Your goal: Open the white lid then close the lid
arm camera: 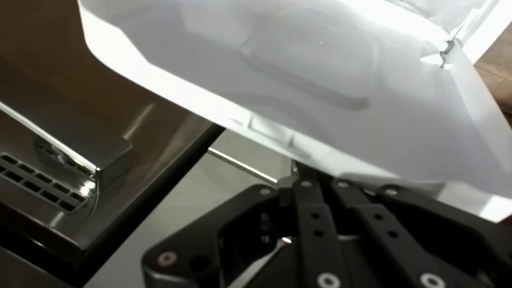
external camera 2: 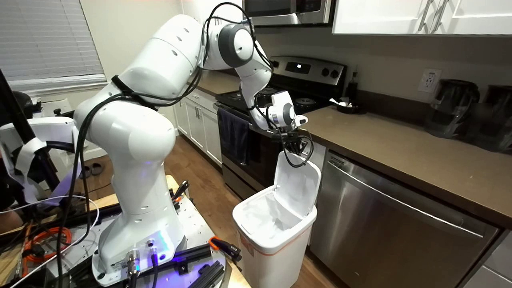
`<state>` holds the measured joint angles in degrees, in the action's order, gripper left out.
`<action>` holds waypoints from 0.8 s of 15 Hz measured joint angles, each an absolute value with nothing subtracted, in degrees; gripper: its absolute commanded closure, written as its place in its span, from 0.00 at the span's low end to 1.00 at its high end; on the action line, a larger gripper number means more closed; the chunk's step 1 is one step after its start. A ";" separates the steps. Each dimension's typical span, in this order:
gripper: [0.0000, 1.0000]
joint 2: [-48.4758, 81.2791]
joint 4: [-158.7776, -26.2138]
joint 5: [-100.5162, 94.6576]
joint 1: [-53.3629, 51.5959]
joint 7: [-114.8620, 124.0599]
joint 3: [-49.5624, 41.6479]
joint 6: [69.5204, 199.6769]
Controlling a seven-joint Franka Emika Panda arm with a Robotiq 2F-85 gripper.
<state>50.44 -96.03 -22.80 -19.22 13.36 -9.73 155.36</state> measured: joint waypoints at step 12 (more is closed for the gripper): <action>0.95 47.84 -103.43 -13.13 -12.83 9.41 -2.14 132.93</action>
